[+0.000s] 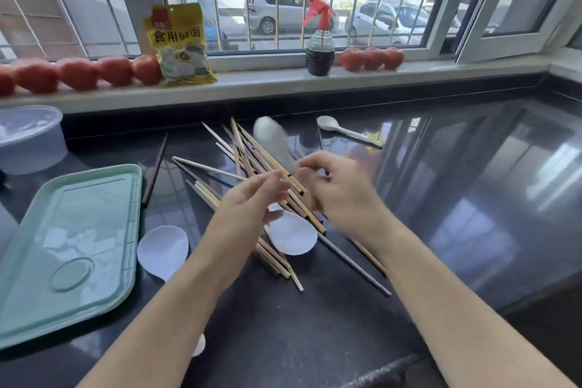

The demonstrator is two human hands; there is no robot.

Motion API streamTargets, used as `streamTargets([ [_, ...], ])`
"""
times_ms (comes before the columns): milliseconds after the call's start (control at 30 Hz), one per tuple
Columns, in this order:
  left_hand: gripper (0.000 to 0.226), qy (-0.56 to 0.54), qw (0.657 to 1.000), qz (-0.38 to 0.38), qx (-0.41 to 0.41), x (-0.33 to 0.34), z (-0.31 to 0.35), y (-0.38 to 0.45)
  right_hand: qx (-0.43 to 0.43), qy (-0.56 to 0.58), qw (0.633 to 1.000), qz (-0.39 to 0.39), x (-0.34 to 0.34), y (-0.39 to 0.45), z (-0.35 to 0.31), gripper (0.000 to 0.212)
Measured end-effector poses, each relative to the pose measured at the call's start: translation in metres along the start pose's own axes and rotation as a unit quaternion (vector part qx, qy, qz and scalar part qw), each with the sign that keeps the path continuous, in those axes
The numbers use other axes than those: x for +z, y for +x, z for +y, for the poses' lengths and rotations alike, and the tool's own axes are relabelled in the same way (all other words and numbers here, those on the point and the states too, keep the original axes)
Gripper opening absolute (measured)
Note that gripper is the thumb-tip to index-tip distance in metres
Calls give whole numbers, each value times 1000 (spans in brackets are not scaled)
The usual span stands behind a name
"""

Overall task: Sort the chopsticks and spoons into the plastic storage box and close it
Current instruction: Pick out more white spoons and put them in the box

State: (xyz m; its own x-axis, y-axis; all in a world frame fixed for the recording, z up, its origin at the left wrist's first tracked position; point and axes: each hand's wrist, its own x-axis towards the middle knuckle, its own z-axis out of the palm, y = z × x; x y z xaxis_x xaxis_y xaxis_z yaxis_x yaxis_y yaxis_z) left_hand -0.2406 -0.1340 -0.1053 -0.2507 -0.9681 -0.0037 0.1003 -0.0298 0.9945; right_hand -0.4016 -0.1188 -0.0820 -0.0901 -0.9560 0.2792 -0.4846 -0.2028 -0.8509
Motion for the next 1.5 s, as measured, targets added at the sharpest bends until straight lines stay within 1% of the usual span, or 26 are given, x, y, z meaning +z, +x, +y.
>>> streamTargets([
  [33, 26, -103, 994, -8, -27, 2, 0, 0, -12, 13, 999, -39, 20, -2, -10, 16],
  [67, 29, -183, 982, 9, -37, 3, 1, 0, -27, 8, 998, -53, 38, -3, -15, 16],
  [100, 30, -231, 972, 33, -36, 1, 2, 1, -41, 3, 997, -62, 50, -1, -19, 17],
  [133, 32, -250, 967, 50, -26, -3, 1, 3, -45, 7, 996, -79, 57, 2, -21, 17],
  [200, 35, -239, 968, 77, -1, -11, -1, 6, -48, 15, 985, -163, 53, 16, -24, 16],
  [233, 37, -223, 970, 93, 11, -15, 0, 7, -59, -12, 977, -206, 45, 25, -24, 15],
  [267, 39, -208, 972, 109, 18, -18, 0, 7, -72, -59, 973, -211, 35, 38, -18, 17],
  [300, 41, -198, 972, 126, 20, -20, 0, 8, -77, -104, 977, -170, 23, 56, -7, 20],
  [333, 42, -198, 970, 141, 17, -21, 0, 8, -68, -154, 982, -86, 8, 76, 9, 21],
  [367, 42, -202, 967, 153, 12, -23, 0, 8, -46, -217, 975, 9, -7, 95, 30, 21],
  [400, 41, -206, 965, 161, 5, -23, 1, 8, -9, -291, 953, 81, -24, 111, 54, 24],
  [433, 40, -208, 964, 167, -1, -23, 1, 8, 36, -361, 924, 118, -38, 121, 78, 28],
  [467, 38, -208, 963, 171, -6, -22, 2, 8, 83, -409, 899, 133, -50, 129, 100, 31],
  [500, 37, -211, 962, 175, -8, -22, 2, 9, 119, -432, 883, 138, -57, 133, 117, 34],
  [533, 36, -216, 960, 178, -9, -20, 2, 9, 140, -438, 877, 138, -60, 137, 130, 36],
  [633, 34, -217, 958, 184, -21, -18, 2, 9, 140, -448, 877, 107, -53, 146, 147, 39],
  [733, 33, -207, 961, 183, -20, -14, 0, 7, 118, -456, 873, 123, -50, 153, 150, 25],
  [833, 29, -200, 961, 189, -16, -11, -1, 8, 120, -416, 887, 158, -51, 153, 148, 16],
  [933, 21, -176, 964, 198, 3, -12, 0, 8, 116, -394, 896, 172, -50, 140, 145, 26],
  [1000, 18, -157, 966, 206, 25, -14, 3, 6, 92, -377, 903, 186, -51, 128, 137, 27],
  [1100, 23, -142, 962, 227, 52, -10, 12, 3, 39, -320, 920, 221, -46, 108, 94, 26],
  [1167, 27, -152, 959, 228, 74, -8, 30, 0, 15, -228, 946, 228, -27, 99, 47, 25],
  [1233, 26, -156, 958, 221, 93, -13, 57, -7, 15, -133, 974, 183, 8, 91, -5, 24],
  [1333, 20, -133, 957, 223, 130, -49, 108, -39, -39, -76, 994, 70, 70, 77, -78, 22],
  [1433, 21, -92, 949, 252, 167, -127, 160, -87, -106, -23, 993, -55, 122, 62, -156, 20],
  [1500, 22, -51, 942, 281, 175, -192, 190, -124, -153, -31, 977, -147, 150, 55, -205, 19],
])
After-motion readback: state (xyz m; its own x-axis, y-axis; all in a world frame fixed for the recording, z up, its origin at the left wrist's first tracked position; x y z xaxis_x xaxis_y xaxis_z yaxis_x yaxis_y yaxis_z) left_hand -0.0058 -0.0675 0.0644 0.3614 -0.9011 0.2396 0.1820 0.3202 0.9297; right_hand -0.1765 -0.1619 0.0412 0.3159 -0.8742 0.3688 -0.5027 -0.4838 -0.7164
